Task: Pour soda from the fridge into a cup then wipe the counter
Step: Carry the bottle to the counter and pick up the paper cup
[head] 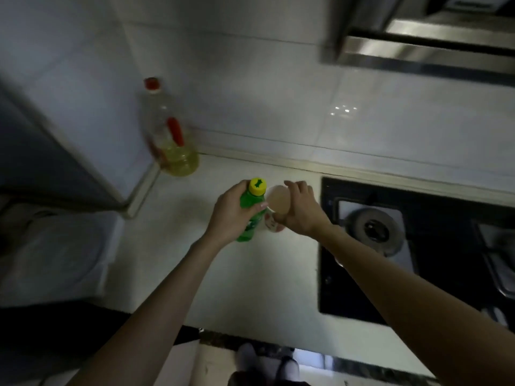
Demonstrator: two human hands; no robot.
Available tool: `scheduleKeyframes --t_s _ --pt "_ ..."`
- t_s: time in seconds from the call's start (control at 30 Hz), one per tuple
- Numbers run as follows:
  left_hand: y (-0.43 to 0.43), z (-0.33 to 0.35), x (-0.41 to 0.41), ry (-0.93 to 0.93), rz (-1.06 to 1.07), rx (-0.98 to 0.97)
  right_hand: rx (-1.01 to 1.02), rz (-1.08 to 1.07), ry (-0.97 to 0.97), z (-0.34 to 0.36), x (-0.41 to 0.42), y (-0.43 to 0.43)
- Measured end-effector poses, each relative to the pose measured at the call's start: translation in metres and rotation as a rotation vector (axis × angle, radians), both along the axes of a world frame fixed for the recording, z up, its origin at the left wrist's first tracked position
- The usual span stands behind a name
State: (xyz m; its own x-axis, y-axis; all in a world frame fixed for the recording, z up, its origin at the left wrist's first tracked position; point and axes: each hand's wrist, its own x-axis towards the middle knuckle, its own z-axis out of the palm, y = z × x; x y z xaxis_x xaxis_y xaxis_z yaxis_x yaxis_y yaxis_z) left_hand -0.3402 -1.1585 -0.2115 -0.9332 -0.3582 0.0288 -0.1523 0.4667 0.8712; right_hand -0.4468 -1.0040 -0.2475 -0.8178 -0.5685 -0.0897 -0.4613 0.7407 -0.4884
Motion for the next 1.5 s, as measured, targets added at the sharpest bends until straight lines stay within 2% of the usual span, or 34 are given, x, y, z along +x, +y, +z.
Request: scheduleKeyframes --t_s 0.37,0.77,0.87,1.2,1.37,1.5 --pt "0.195 0.015 -0.048 0.021 -0.444 0.051 0.025 -0.496 0.038 0.031 0.034 0.252" --pt "0.491 0.038 -0.01 0.056 -0.707 -0.013 -0.055 -0.923 -0.01 0.06 0.159 0.553" --pt "0.559 0.047 0.006 0.062 -0.764 0.021 -0.087 -1.03 -0.024 0.067 0.186 0.614" --pt "0.718 0.054 0.008 0.012 -0.978 0.078 -0.186 -1.235 -0.007 0.077 0.218 0.751" --pt "0.781 0.043 -0.019 -0.003 -1.013 0.099 -0.162 -1.286 -0.038 0.04 0.192 0.826" --pt "0.829 0.034 -0.061 0.026 -0.985 0.084 -0.101 -1.257 -0.029 0.049 0.155 0.863"
